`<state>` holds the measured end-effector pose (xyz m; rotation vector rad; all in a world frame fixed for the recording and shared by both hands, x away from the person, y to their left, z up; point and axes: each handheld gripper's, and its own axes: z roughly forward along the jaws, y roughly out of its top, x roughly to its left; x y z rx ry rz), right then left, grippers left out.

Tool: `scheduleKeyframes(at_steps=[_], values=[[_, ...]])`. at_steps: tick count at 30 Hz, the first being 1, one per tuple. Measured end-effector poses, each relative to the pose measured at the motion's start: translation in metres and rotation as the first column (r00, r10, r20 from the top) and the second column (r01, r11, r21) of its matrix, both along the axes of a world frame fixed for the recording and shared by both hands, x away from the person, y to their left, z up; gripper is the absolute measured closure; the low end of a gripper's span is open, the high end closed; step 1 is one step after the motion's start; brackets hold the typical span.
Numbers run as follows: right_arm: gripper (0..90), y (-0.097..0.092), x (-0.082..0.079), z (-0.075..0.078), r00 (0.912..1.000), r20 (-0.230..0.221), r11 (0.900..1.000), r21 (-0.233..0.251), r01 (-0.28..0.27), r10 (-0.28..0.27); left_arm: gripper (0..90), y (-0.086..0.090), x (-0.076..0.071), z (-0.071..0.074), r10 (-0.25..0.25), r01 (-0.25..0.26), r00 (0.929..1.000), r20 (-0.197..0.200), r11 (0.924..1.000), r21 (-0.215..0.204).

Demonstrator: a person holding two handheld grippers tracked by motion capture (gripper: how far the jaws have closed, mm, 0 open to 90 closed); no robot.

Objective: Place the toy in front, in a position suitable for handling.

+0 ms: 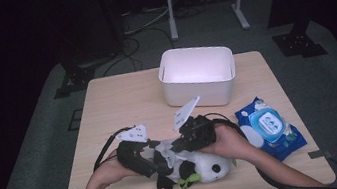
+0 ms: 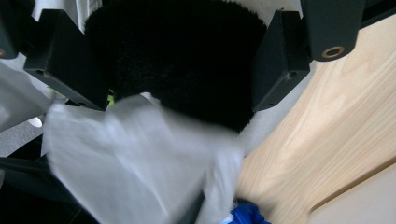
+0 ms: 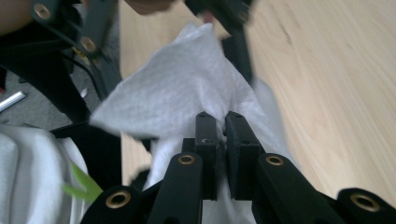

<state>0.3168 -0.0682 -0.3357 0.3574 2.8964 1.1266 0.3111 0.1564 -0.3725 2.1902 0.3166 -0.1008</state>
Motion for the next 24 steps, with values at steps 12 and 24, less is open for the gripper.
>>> scheduleKeyframes(at_steps=[12, 24], values=[[83.5, -0.081, 0.003, -0.001, 0.9876, -0.029, 0.988, 0.002, 0.154, -0.154, 20.1, -0.002, -0.001, 0.004, -0.006, 0.006, 1.0, -0.005, 0.9997, 0.023], [83.7, -0.083, -0.005, -0.016, 0.9904, -0.035, 0.9901, 0.039, 0.135, -0.134, 21.3, -0.017, 0.006, 0.032, -0.01, 0.008, 0.9999, 0.012, 0.9952, 0.097]])
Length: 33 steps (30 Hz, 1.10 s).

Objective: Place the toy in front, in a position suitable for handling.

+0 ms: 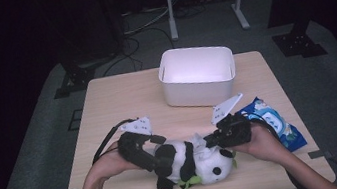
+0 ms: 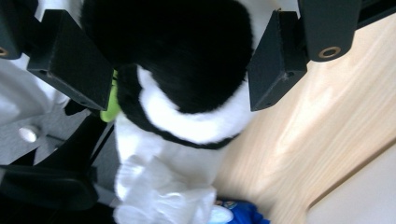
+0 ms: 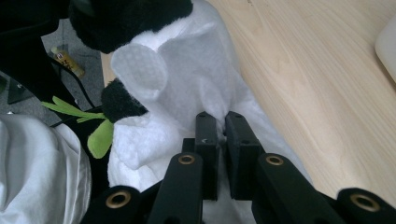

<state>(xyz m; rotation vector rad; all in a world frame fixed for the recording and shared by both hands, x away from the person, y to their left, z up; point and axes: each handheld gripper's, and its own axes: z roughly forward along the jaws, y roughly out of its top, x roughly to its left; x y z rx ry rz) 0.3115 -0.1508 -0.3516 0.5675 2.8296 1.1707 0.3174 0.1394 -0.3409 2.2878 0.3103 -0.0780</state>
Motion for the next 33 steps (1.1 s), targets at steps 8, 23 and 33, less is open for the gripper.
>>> scheduleKeyframes(at_steps=[8, 23, 33], values=[[83.6, -0.002, -0.003, -0.001, 1.0, 0.005, 0.9999, 0.017, -0.004, 0.004, 18.6, -0.028, 0.013, -0.01, -0.061, 0.065, 0.9976, -0.031, 0.9892, 0.131], [83.6, 0.0, 0.0, -0.001, 1.0, 0.001, 0.9999, 0.011, -0.006, 0.006, 22.3, -0.04, 0.026, -0.028, -0.068, 0.079, 0.9953, -0.069, 0.9829, 0.166], [83.6, -0.001, 0.02, 0.002, 0.9994, -0.015, 0.9992, 0.025, 0.032, -0.032, 44.6, -0.038, 0.039, -0.017, -0.055, 0.053, 0.9983, 0.016, 0.9895, 0.135]])
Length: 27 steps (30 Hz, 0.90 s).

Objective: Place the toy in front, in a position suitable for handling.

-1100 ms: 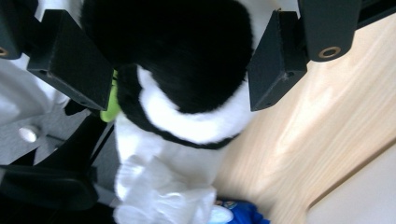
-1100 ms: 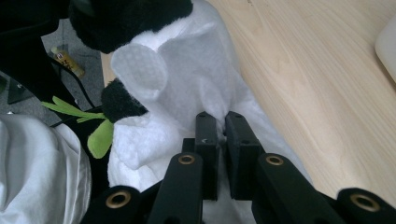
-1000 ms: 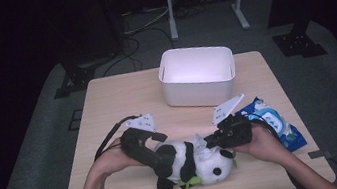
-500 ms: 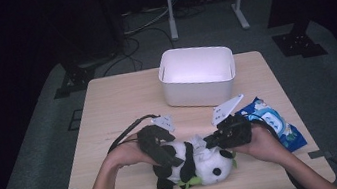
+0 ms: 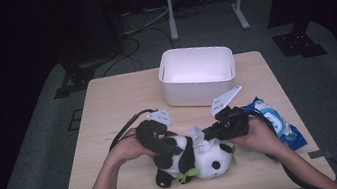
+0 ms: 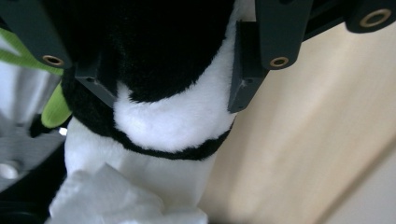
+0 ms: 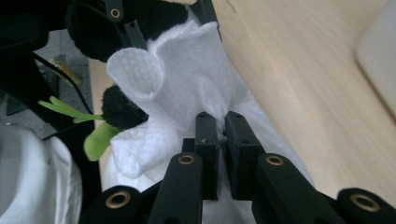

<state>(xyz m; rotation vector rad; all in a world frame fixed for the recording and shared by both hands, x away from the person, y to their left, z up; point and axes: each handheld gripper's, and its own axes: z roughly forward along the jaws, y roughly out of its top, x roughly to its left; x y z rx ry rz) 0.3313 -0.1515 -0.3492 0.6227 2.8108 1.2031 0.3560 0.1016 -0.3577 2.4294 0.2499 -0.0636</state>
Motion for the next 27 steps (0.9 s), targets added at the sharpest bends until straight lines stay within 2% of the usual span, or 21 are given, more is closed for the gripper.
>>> scheduleKeyframes(at_steps=[4, 6, 8, 11, 13, 14, 18, 21, 23, 27], values=[[83.6, 0.003, 0.012, 0.007, 0.9996, 0.02, 0.9998, -0.01, 0.019, -0.019, 44.9, -0.002, 0.012, 0.01, 0.008, -0.009, 0.9968, 0.08, 0.9998, 0.017], [83.6, 0.004, 0.019, 0.009, 0.9993, 0.023, 0.9995, -0.01, 0.03, -0.029, 44.8, -0.003, 0.02, 0.013, 0.019, -0.022, 0.9914, 0.129, 0.9996, 0.019], [83.6, 0.005, 0.027, 0.009, 0.9989, 0.016, 0.999, -0.011, 0.044, -0.044, 44.5, -0.003, 0.024, 0.011, 0.01, -0.014, 0.9889, 0.148, 0.9996, 0.026], [83.6, 0.01, 0.031, 0.005, 0.9994, -0.009, 0.9993, -0.018, 0.034, -0.034, 42.9, 0.003, 0.025, 0.002, 0.005, -0.006, 0.9922, 0.124, 0.9999, 0.012], [83.6, 0.013, 0.032, 0.004, 0.9996, -0.024, 0.9998, -0.013, 0.015, -0.016, 42.0, 0.011, 0.022, -0.003, 0.014, -0.012, 0.9925, 0.121, 0.9997, -0.02], [83.6, 0.014, 0.032, 0.004, 0.9997, -0.021, 0.9999, -0.007, 0.013, -0.013, 41.8, 0.014, 0.02, -0.005, 0.02, -0.016, 0.9922, 0.123, 0.9993, -0.035], [83.5, 0.022, 0.039, 0.011, 0.9996, 0.002, 0.9995, 0.017, 0.027, -0.027, 39.8, 0.017, 0.008, -0.006, 0.016, -0.008, 0.9889, 0.148, 0.9985, -0.054], [83.5, 0.031, 0.043, 0.007, 0.9997, 0.002, 0.9995, -0.023, 0.022, -0.022, 36.6, 0.019, 0.002, -0.005, 0.026, -0.018, 0.9895, 0.142, 0.9985, -0.052], [83.6, 0.037, 0.041, -0.004, 0.9999, -0.016, 0.998, -0.063, -0.007, 0.006, 33.6, 0.021, 0.0, -0.005, 0.028, -0.021, 0.9921, 0.122, 0.9981, -0.057], [83.6, 0.037, 0.033, -0.01, 0.9998, -0.018, 0.9989, -0.045, -0.014, 0.013, 29.3, 0.025, -0.004, -0.004, 0.036, -0.027, 0.9945, 0.099, 0.9959, -0.087]])
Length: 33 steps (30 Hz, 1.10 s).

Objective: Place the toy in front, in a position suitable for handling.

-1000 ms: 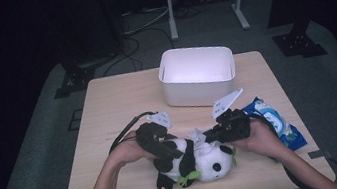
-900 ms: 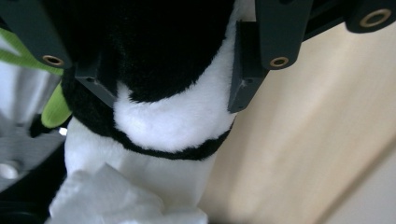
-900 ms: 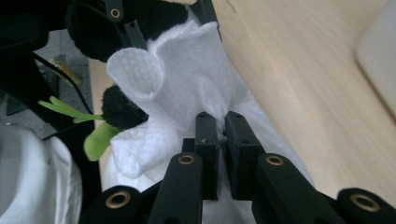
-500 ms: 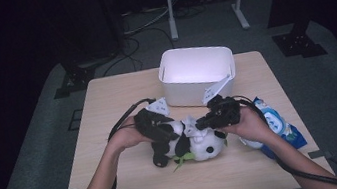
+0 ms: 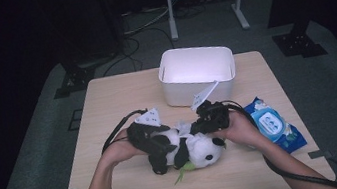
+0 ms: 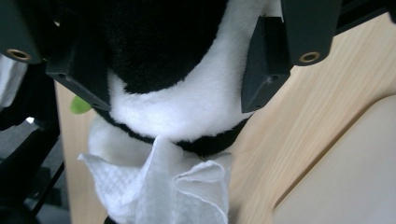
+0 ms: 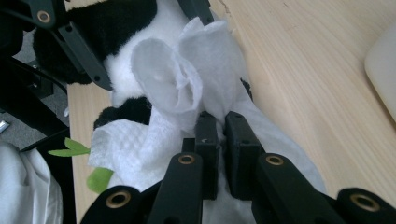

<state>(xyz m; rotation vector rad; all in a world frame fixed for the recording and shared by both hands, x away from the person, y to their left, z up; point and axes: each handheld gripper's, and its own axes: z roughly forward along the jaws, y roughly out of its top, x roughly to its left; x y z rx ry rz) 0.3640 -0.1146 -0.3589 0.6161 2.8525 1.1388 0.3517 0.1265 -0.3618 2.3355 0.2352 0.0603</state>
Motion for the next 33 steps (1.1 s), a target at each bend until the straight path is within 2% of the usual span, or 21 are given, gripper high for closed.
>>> scheduleKeyframes(at_steps=[5, 10, 14, 17, 20, 26, 33], values=[[83.7, -0.003, -0.009, -0.001, 1.0, 0.005, 1.0, 0.001, -0.007, 0.007, 25.2, 0.001, -0.006, 0.005, 0.007, -0.008, 0.9996, -0.026, 0.9998, -0.016], [83.7, -0.005, -0.016, -0.003, 0.9999, -0.002, 0.9999, 0.009, -0.013, 0.013, 22.7, 0.005, -0.008, 0.009, 0.02, -0.021, 0.9991, -0.036, 0.9997, -0.013], [83.7, -0.009, -0.02, -0.006, 0.9997, -0.018, 0.9994, 0.032, -0.014, 0.014, 19.0, 0.004, -0.011, 0.006, 0.003, -0.003, 0.9991, -0.043, 1.0, 0.0], [83.7, -0.009, -0.021, -0.007, 0.9997, -0.022, 0.9992, 0.038, -0.006, 0.007, 14.6, -0.001, -0.012, 0.004, 0.012, -0.011, 0.999, -0.042, 0.9997, 0.024], [83.8, -0.008, -0.021, -0.007, 0.9997, -0.021, 0.9994, 0.035, -0.008, 0.009, 11.0, -0.003, -0.007, 0.006, 0.035, -0.034, 0.9962, -0.08, 0.9992, 0.019], [83.8, -0.01, -0.024, -0.008, 0.9994, -0.032, 0.9989, 0.044, -0.014, 0.015, 11.6, 0.004, -0.002, 0.008, 0.05, -0.048, 0.991, -0.124, 0.9988, 0.012], [83.7, -0.01, -0.031, -0.006, 0.9989, -0.025, 0.9988, 0.028, -0.04, 0.041, 11.5, 0.011, -0.006, 0.01, 0.037, -0.038, 0.9909, -0.129, 0.9992, -0.009]])
